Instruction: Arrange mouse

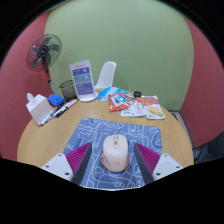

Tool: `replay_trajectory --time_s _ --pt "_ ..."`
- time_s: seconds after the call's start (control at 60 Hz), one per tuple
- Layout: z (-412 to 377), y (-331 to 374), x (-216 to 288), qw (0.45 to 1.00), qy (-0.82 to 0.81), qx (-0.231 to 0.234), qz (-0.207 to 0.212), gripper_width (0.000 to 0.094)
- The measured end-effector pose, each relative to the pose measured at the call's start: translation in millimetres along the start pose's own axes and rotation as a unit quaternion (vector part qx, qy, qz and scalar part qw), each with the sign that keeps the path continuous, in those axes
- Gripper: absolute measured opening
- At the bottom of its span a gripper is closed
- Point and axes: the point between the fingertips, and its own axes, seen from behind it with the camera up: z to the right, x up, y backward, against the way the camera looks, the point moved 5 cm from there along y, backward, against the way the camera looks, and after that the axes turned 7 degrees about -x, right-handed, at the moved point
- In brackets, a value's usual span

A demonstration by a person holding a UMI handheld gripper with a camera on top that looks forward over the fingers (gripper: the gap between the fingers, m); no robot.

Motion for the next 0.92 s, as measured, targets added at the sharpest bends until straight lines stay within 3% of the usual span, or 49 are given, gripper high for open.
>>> replay_trajectory --time_s 0.283,0.533,0.75,0.917 --pt "-15.7 138.4 14.4 0.999 -0.004 -0.031 0.033 0.0841" --pt "-33.2 256.9 -15.4 0.997 -0.01 -0.064 0.051 0.0843" --pt "-46.3 312.5 -52.4 0.996 -0.01 -0.073 0.046 0.0843" --pt "-45.8 333.6 -53.1 0.995 0.003 -0.087 0.057 0.0843"
